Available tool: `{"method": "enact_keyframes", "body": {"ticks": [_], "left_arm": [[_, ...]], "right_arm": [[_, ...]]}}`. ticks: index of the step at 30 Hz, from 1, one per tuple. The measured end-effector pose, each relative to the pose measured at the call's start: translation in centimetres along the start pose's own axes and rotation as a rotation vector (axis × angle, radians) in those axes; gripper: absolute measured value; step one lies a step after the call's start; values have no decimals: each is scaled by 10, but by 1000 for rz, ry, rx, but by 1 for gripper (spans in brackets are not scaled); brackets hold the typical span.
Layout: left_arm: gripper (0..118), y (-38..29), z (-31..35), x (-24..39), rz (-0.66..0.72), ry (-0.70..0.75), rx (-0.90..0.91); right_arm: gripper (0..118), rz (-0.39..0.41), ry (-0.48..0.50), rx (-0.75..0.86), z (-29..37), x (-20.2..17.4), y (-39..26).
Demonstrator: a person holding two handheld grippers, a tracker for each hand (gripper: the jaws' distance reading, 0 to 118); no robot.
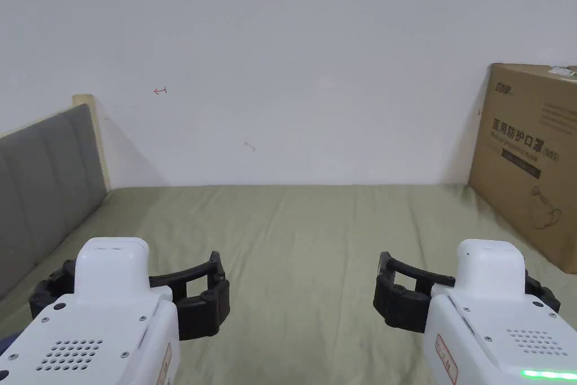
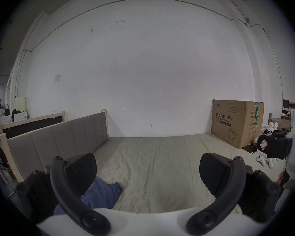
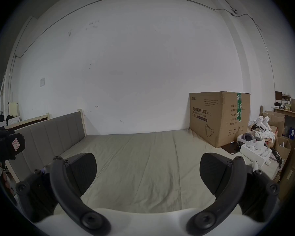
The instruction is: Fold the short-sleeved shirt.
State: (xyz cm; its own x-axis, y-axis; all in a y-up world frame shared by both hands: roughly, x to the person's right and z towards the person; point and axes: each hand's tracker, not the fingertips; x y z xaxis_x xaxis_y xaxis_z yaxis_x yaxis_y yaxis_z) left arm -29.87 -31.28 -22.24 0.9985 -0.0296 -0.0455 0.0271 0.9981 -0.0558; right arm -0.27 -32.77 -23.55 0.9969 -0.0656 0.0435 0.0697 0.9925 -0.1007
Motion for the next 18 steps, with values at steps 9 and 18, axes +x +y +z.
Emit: {"method": "enact_keyframes", "body": {"ticks": [9,18], "left_arm": [[118,3,-6,4,10,-19,-7],[118,-14,-7,-35,724,-186,106]], "right_arm": [[118,11,-6,36,-1,1,14],[118,885,-92,197,6,-72,4]]}}
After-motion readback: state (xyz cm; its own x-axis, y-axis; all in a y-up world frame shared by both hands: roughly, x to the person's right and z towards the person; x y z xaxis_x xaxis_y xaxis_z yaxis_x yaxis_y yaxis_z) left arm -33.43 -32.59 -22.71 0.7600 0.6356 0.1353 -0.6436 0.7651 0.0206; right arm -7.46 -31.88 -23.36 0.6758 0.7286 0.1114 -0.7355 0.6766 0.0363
